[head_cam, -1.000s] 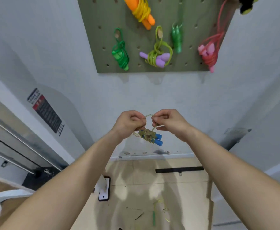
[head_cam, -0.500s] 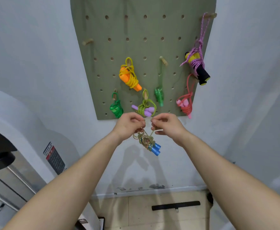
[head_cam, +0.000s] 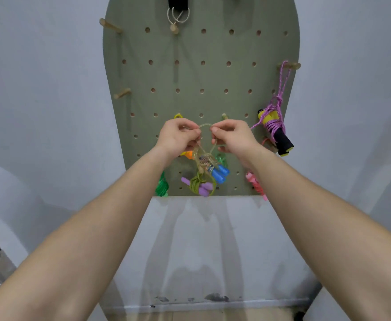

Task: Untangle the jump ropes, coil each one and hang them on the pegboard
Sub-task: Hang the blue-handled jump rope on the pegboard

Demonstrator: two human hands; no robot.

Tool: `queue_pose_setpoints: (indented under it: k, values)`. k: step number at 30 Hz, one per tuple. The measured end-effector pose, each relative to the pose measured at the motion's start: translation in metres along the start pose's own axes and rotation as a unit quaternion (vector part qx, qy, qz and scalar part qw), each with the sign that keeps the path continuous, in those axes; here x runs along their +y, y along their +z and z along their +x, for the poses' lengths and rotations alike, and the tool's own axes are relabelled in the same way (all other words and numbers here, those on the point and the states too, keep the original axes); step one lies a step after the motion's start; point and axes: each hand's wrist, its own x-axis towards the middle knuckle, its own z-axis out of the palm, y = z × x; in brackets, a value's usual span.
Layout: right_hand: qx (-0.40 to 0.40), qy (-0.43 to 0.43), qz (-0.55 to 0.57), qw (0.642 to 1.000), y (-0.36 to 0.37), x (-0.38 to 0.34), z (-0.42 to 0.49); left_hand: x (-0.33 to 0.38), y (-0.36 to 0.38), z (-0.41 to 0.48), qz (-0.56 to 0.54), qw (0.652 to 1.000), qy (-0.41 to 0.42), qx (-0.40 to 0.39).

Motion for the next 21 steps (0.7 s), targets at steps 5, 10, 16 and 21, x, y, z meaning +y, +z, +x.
queue_pose_setpoints:
  k: [5, 10, 16, 21]
  values:
    - [-0.017, -0.026, -0.011, 0.999, 0.035, -0.038, 0.045, 0.022, -0.044, 0.031, 0.003, 0.999, 0.019, 0.044]
    - [-0.051, -0.047, -0.003, 0.998, 0.090, -0.072, 0.083, 0.029, -0.105, 0.054, 0.020, 0.994, 0.038, 0.099]
    - [-0.073, -0.036, 0.018, 0.996, 0.165, -0.082, 0.123, 0.016, -0.176, 0.083, 0.029, 0.980, 0.043, 0.191]
    - [-0.055, -0.020, 0.044, 0.997, 0.212, -0.074, 0.152, -0.003, -0.207, 0.117, 0.019, 0.972, 0.025, 0.234]
